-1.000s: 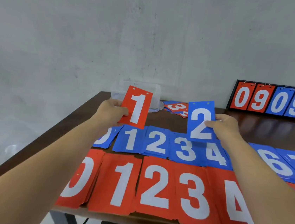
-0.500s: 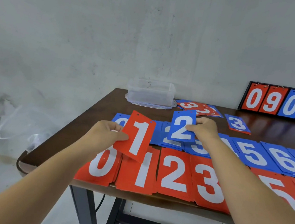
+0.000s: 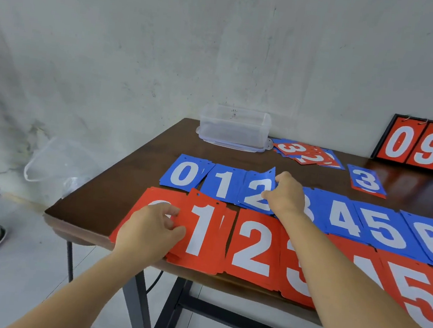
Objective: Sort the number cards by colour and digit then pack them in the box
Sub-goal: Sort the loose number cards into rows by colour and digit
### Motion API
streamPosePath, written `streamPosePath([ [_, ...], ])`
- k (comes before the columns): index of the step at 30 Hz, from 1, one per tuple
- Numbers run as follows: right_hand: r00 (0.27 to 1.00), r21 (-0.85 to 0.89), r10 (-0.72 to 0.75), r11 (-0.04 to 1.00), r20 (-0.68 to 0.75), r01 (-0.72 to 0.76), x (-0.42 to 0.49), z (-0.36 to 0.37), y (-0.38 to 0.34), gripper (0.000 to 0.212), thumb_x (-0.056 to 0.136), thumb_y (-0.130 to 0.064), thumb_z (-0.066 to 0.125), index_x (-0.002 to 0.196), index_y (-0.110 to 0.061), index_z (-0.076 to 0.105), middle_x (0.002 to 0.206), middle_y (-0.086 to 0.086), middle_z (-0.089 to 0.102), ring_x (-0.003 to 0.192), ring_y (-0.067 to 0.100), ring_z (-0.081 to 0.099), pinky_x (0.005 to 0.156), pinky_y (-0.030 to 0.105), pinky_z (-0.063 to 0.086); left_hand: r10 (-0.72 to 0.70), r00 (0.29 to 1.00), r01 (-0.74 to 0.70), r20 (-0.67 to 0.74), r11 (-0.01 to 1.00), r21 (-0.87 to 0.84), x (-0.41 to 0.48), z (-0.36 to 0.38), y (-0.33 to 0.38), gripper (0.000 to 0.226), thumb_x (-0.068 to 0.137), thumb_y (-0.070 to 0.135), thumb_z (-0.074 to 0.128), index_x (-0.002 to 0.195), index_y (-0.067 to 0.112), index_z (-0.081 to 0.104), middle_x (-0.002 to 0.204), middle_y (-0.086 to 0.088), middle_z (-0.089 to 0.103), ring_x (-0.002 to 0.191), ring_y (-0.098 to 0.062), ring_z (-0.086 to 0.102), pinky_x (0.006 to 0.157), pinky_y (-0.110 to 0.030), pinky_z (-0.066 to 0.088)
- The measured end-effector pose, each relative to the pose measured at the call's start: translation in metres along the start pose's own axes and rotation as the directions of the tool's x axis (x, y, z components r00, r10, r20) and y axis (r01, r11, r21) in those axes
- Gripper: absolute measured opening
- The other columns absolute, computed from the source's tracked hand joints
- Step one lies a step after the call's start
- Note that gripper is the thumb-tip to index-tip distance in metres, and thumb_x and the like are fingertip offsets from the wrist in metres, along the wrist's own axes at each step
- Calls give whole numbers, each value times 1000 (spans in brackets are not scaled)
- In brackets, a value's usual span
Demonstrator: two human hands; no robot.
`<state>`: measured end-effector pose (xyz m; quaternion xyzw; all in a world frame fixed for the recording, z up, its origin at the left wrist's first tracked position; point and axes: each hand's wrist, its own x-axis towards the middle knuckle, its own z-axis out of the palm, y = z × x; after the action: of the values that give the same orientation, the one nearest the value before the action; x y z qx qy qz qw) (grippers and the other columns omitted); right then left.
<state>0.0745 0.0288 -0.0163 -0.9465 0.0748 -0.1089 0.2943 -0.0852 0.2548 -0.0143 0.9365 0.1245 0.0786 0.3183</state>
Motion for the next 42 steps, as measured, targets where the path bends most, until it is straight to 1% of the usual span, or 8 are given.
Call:
streamPosePath([
  [5, 1000, -123, 11, 992, -6, -12, -3, -4, -2, 43, 85, -26, 73, 119, -12, 50, 105, 7, 61, 84, 18, 53, 62, 30, 39, 80, 992, -52, -95, 964, 260, -10, 5, 4, 41, 87, 47, 59, 125, 33, 57, 99, 18, 66, 107, -9, 54, 99, -32, 44],
  [11, 999, -71, -20, 997, -45, 16, -3, -10, 0, 26, 92, -23, 65, 115, -14, 56, 107, 4, 61, 84, 16, 48, 67, 31, 43, 115, 984, -58, -138, 931, 361, -7, 4, 7, 37, 84, 54, 58, 116, 36, 59, 108, 18, 63, 108, -10, 49, 93, -29, 36],
  [16, 994, -6, -33, 999, -105, 33, -6, -32, 5, 24, 95, -23, 60, 117, -15, 58, 114, 3, 63, 99, 20, 58, 69, 31, 44, 223, 962, -160, -158, 928, 337, 9, 3, 25, 35, 86, 47, 59, 118, 32, 60, 109, 13, 64, 108, -12, 52, 90, -29, 38],
  [24, 991, 2, 48, 999, -129, -48, -23, -54, 43, 27, 94, -23, 60, 120, -19, 57, 114, -1, 62, 96, 15, 56, 68, 28, 41, 363, 931, -345, -34, 906, 244, 39, 35, 87, 43, 87, 41, 62, 127, 25, 56, 120, 5, 62, 116, -17, 54, 103, -38, 39],
  [29, 986, 7, 87, 996, -145, -87, -15, -76, 74, 22, 94, -24, 59, 116, -21, 59, 114, -2, 64, 98, 17, 59, 70, 29, 42, 436, 900, -427, 1, 882, 197, 55, 57, 124, 37, 87, 39, 62, 121, 25, 59, 118, 6, 63, 115, -17, 53, 97, -37, 37],
  [35, 981, -78, 114, 989, -158, -127, 17, -108, 115, 18, 92, -17, 57, 104, -10, 67, 107, 5, 68, 98, 25, 62, 80, 39, 53, 414, 910, -410, 15, 893, 187, 91, 80, 157, 34, 87, 38, 61, 119, 27, 61, 120, 9, 62, 117, -15, 52, 101, -36, 31],
  [38, 976, -121, 154, 977, -152, -173, 45, -122, 135, 14, 90, -17, 59, 97, -11, 68, 99, 7, 69, 87, 25, 64, 74, 38, 55, 371, 928, -368, 16, 913, 174, 113, 90, 169, 32, 88, 39, 62, 118, 27, 62, 119, 10, 63, 117, -15, 53, 102, -37, 32],
  [42, 972, -137, 198, 967, -127, -215, 92, -134, 162, 16, 91, -19, 61, 102, -10, 68, 104, 11, 68, 94, 27, 64, 77, 39, 54, 324, 945, -327, 46, 924, 198, 149, 111, 191, 34, 88, 37, 62, 120, 25, 62, 118, 8, 64, 116, -15, 55, 104, -36, 34],
])
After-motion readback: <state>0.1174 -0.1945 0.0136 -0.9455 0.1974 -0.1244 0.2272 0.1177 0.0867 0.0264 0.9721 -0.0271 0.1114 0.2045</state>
